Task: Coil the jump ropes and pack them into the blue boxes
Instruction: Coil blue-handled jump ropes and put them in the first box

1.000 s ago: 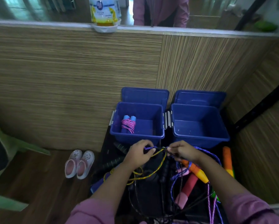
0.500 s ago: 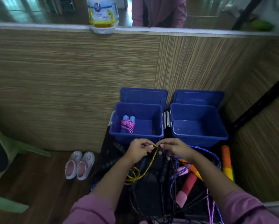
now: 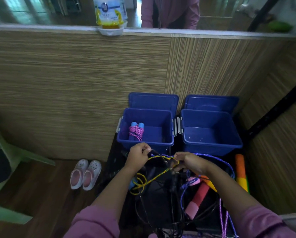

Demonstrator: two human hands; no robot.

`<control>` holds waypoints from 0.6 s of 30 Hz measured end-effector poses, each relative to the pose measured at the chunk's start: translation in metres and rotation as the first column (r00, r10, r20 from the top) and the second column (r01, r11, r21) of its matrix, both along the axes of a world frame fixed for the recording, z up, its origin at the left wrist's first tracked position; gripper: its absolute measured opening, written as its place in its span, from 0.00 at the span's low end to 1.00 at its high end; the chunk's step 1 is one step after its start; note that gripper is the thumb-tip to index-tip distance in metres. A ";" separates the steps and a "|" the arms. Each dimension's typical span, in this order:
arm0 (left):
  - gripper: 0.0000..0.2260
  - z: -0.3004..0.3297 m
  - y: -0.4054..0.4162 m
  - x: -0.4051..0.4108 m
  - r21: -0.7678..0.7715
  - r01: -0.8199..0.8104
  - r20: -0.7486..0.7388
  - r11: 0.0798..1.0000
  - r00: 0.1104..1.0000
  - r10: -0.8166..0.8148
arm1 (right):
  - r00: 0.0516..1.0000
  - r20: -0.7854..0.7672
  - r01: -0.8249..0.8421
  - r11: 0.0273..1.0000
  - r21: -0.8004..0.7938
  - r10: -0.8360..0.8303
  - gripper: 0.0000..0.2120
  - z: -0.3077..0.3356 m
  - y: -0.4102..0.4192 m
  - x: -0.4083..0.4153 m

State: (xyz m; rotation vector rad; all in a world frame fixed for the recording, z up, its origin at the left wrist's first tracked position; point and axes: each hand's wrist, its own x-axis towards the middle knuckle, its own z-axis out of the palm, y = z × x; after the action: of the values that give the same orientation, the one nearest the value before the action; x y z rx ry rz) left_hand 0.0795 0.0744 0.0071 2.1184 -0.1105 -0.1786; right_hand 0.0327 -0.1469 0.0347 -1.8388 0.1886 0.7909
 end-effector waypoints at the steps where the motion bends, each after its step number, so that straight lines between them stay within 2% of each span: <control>1: 0.08 -0.002 0.003 0.002 0.026 -0.043 0.005 0.999 0.999 0.043 | 0.999 -0.035 -0.001 1.000 -0.020 0.001 0.09 0.002 0.002 -0.002; 4: 0.05 -0.003 0.012 0.003 0.155 -0.083 -0.011 0.984 0.996 0.085 | 0.991 -0.125 0.050 0.998 0.024 -0.047 0.10 0.002 -0.002 -0.011; 8: 0.05 -0.010 0.014 -0.002 0.251 -0.059 -0.113 0.966 0.990 0.089 | 0.998 -0.039 0.049 0.997 0.052 -0.047 0.14 -0.008 -0.007 -0.013; 11: 0.06 -0.012 0.012 -0.001 0.150 0.014 -0.213 0.989 0.977 0.019 | 0.999 -0.005 0.040 0.999 0.032 -0.040 0.14 -0.005 -0.006 -0.013; 14: 0.08 -0.005 0.010 -0.002 0.057 0.171 -0.172 0.984 0.972 -0.159 | 0.997 0.037 0.061 0.995 0.075 -0.064 0.12 -0.001 -0.006 -0.012; 16: 0.14 -0.002 0.010 -0.004 -0.026 0.251 -0.178 0.968 0.951 -0.252 | 0.994 0.079 0.075 0.997 -0.019 -0.074 0.13 -0.002 -0.007 -0.009; 18: 0.21 -0.002 0.010 -0.003 -0.014 0.303 -0.203 0.953 0.932 -0.299 | 0.985 0.161 0.083 0.987 -0.140 -0.060 0.15 -0.007 -0.009 -0.006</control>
State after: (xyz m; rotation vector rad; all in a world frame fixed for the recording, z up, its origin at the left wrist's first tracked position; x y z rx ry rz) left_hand 0.0760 0.0846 0.0053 2.0782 -0.3141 -0.5794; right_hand 0.0269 -0.1556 0.0278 -2.0118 0.2155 0.5928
